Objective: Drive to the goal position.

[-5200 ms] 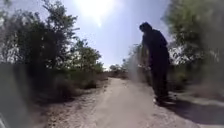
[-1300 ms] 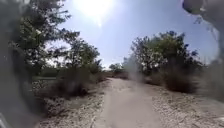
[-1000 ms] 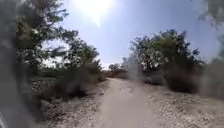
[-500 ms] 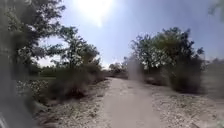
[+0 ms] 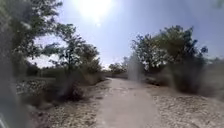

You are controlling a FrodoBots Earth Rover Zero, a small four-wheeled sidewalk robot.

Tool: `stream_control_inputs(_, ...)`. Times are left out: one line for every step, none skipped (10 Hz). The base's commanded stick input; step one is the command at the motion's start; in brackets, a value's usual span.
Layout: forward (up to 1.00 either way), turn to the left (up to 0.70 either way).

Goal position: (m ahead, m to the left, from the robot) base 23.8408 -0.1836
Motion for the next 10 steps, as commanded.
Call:
stream_control_inputs(0.60, 0.01)
stream_control_inputs(0.60, 0.01)
stream_control_inputs(0.66, 0.01)
stream_control_inputs(0.69, 0.01)
stream_control_inputs(0.69, 0.01)
stream_control_inputs(0.69, 0.01)
stream_control_inputs(0.69, 0.01)
stream_control_inputs(0.69, 0.01)
stream_control_inputs(0.69, 0.01)
stream_control_inputs(0.69, 0.01)
